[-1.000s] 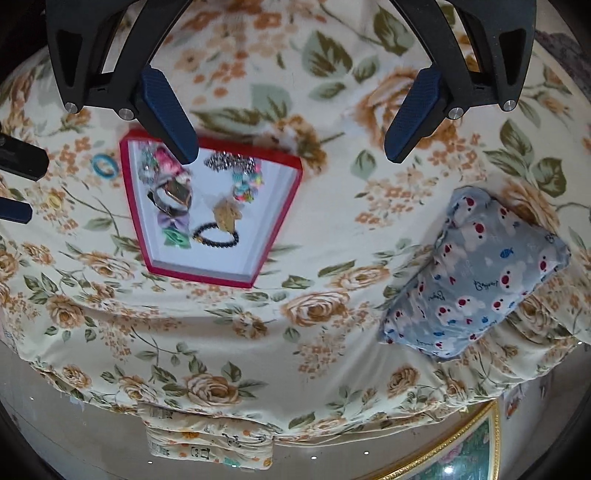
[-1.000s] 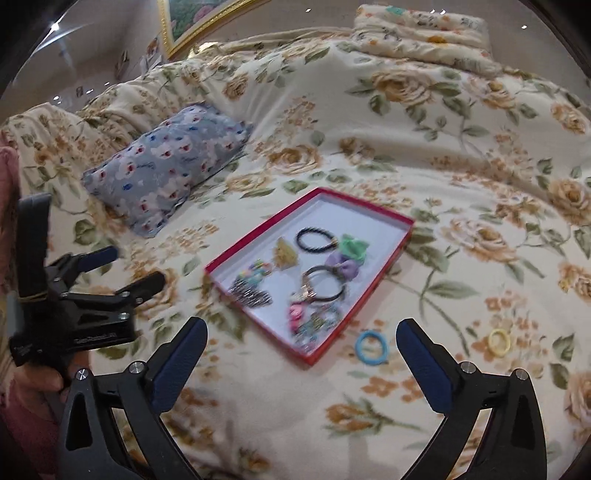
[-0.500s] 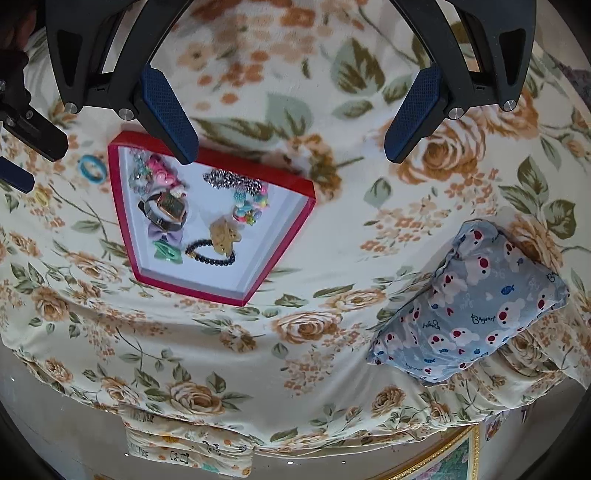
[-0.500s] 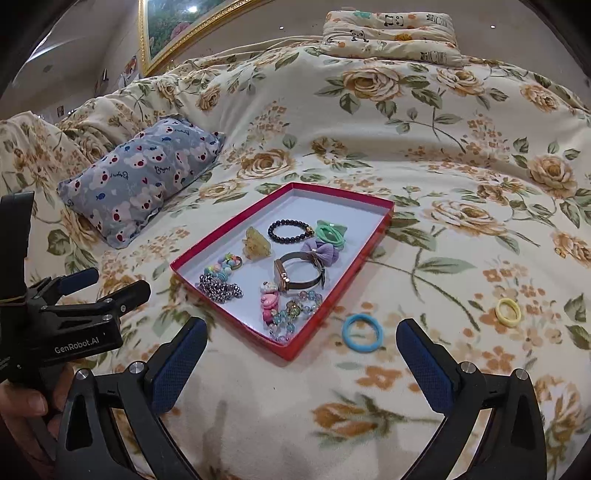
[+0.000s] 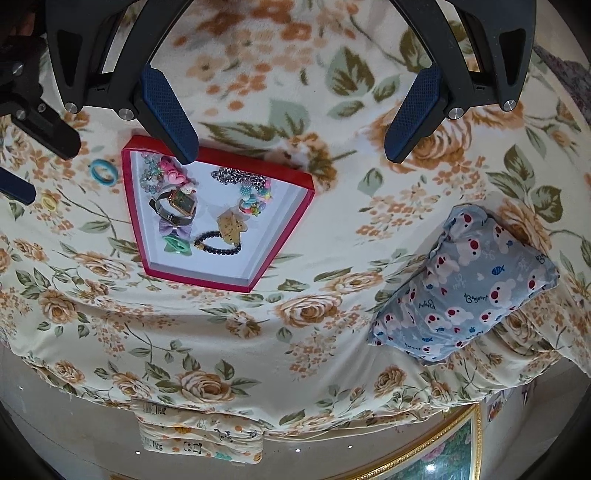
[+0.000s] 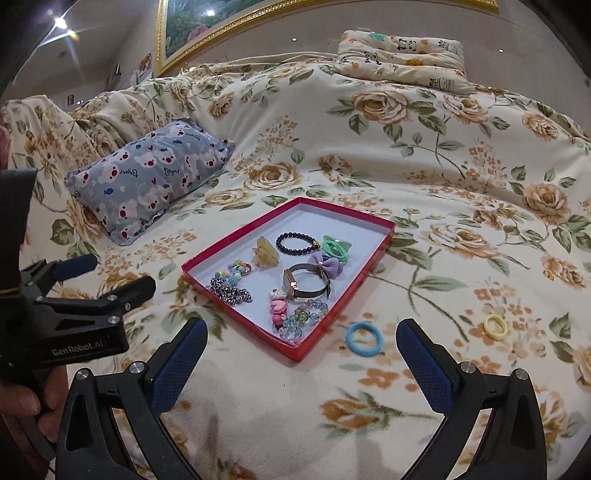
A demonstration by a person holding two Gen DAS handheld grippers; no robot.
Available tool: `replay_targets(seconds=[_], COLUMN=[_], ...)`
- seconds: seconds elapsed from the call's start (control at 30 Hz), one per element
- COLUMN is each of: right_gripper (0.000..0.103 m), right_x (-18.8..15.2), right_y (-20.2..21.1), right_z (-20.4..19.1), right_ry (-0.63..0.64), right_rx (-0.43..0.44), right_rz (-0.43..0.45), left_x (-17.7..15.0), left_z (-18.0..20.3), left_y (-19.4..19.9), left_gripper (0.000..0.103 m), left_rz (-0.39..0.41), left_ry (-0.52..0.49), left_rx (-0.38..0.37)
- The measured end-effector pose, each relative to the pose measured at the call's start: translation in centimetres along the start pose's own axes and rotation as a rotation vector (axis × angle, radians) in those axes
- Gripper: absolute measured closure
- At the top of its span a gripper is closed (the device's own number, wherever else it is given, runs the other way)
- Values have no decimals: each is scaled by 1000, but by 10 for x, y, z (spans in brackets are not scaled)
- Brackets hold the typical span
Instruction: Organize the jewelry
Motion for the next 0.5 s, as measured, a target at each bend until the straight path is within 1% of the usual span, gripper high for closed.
replay_targets(seconds=[0.2,0.5], right_gripper=[0,0], right_x=[-3,-3], right_y=[0,-1], right_z=[0,2], right_ry=[-8,-22], right_rx=[0,6], right_rz=[-9,-11], left_x=[-1,-3], left_z=[-3,-3], left_y=[4,2], left_gripper=[1,1], left_rz=[9,-2], left_ry=[-3,-8], left_rx=[0,-9])
Point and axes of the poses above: each gripper's, at about its wrist camera, not at the fingertips, and y roughly against the way its jaws point, z to its right, x to its top, the point moved 3 cm from there along -y, roughly the way its jaws point, and after that the axes turned 6 degrees about x, right-handed, at the moved point
